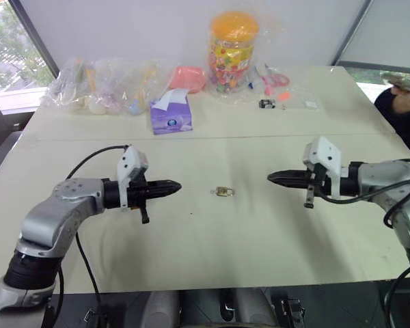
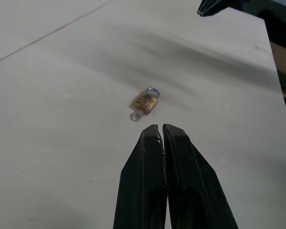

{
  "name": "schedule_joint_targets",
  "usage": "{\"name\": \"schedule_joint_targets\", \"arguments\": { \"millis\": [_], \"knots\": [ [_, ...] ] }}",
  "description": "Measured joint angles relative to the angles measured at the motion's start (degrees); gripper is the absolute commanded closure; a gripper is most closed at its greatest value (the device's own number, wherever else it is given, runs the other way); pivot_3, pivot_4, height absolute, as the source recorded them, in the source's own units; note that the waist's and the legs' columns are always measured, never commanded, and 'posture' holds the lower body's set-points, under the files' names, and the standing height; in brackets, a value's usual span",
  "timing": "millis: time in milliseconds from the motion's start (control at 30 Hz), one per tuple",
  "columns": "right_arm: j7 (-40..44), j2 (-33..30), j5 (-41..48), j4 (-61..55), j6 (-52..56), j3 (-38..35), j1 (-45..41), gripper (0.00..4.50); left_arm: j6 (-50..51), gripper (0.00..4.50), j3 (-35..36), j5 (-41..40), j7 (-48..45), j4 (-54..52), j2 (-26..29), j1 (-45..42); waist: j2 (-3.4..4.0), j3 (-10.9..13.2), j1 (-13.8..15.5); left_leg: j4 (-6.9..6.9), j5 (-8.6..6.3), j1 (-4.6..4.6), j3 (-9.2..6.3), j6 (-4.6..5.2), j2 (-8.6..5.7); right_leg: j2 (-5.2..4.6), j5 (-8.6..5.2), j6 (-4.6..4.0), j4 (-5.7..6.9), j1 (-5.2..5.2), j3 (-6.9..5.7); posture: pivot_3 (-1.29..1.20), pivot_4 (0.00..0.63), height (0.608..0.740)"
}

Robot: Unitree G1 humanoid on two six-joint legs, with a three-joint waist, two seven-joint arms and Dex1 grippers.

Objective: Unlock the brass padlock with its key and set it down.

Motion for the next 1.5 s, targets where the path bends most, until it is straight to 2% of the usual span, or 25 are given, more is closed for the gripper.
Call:
{"name": "schedule_joint_targets", "arguments": {
  "millis": [667, 1267, 1367, 1500],
  "knots": [
    [-0.2, -0.02, 1.04, -0.78, 1.03, 0.16, -0.59, 4.5, 0.12, 4.4, -1.17, 0.81, -0.1, -0.01, 0.69, -1.61, 0.0, 0.01, -0.01, 0.0, 0.0, 0.0, 0.0, 0.0, 0.0, 0.03, 0.05, 0.08, 0.01, 0.0, 0.0, 0.0, 0.15, 0.737],
    [0.79, 0.13, -0.14, 0.89, -1.42, 3.1, -2.95, 4.5, 0.18, 4.4, -1.21, 1.17, -0.22, 0.66, 0.33, -2.12, 0.0, 0.0, -0.02, 0.01, 0.0, 0.0, 0.01, 0.0, -0.01, 0.02, 0.08, 0.14, 0.01, 0.0, 0.0, 0.0, 0.15, 0.737],
    [0.56, 0.74, -0.56, 1.33, -1.69, 3.98, -3.64, 3.61, 0.13, 4.5, -1.23, 1.34, -0.22, 1.03, 0.28, -2.12, 0.0, 0.01, -0.05, 0.01, 0.0, 0.0, 0.0, 0.0, -0.01, 0.03, 0.08, 0.14, 0.02, 0.0, 0.0, 0.0, 0.15, 0.737],
    [1.06, 1.15, -0.81, 1.72, -1.93, 5.74, -3.91, 1.64, 0.01, 4.5, -1.75, 1.83, 0.12, 1.03, -0.53, -2.5, 0.0, 0.0, -0.03, 0.01, 0.0, 0.0, 0.0, 0.0, -0.01, 0.03, 0.1, 0.15, 0.03, 0.0, 0.0, 0.0, 0.15, 0.737]
  ]
}}
